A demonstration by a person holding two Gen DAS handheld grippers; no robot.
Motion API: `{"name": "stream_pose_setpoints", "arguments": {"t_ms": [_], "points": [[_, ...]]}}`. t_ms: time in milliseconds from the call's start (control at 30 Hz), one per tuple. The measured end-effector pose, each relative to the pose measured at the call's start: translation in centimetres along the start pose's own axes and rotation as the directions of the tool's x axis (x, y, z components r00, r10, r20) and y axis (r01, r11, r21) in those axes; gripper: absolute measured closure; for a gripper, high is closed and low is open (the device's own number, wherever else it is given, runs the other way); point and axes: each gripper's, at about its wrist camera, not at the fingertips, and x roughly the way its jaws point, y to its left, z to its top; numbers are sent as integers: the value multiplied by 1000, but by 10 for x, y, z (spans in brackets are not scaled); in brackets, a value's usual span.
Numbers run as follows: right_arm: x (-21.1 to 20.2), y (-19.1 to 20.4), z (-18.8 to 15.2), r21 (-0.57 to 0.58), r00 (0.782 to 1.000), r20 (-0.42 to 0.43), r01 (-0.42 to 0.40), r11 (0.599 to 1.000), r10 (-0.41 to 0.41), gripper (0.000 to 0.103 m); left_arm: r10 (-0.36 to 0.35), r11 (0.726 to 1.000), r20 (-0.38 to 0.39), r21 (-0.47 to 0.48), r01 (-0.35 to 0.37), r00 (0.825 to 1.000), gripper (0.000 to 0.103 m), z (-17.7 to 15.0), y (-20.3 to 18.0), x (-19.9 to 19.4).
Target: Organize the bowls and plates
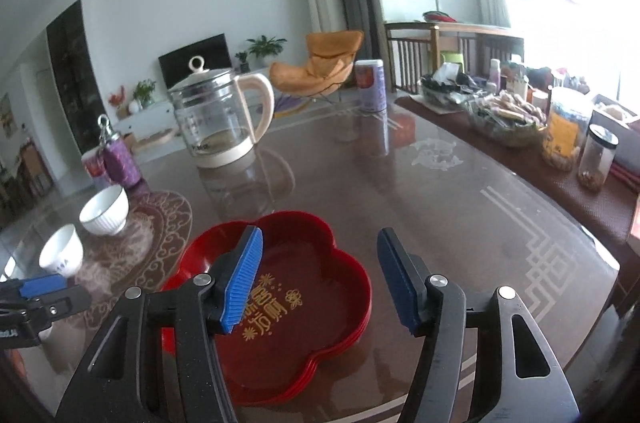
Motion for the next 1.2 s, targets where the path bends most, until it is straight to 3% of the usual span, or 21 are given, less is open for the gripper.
{"name": "stream_pose_setpoints", "arguments": {"t_ms": [333,433,533,600,700,900,1200], "points": [[-5,-1,-3,-25,1000,0,15,1000,-15,37,4,999,-28,-51,-5,1000,24,-7,17,10],[-12,-12,-1,7,999,21,29,1000,-30,37,-73,993,-57,-102,67,996,24,1,23,16],[-15,-32,-1,77,999,15,43,996,-44,34,-139,976,-21,-173,133,990,24,15,29,15],[-13,-48,-2,136,999,-6,34,990,-33,34,-156,974,-6,-168,153,988,23,26,23,17],[-7,-63,-6,203,999,-52,0,979,10,34,-171,982,-62,-90,166,983,17,37,0,37],[20,-77,-27,332,962,-200,-109,937,183,34,-39,998,-123,47,45,992,17,34,-36,86],[60,-61,-27,307,937,-287,-106,946,198,34,32,999,-171,42,-25,985,18,14,-42,119]]}}
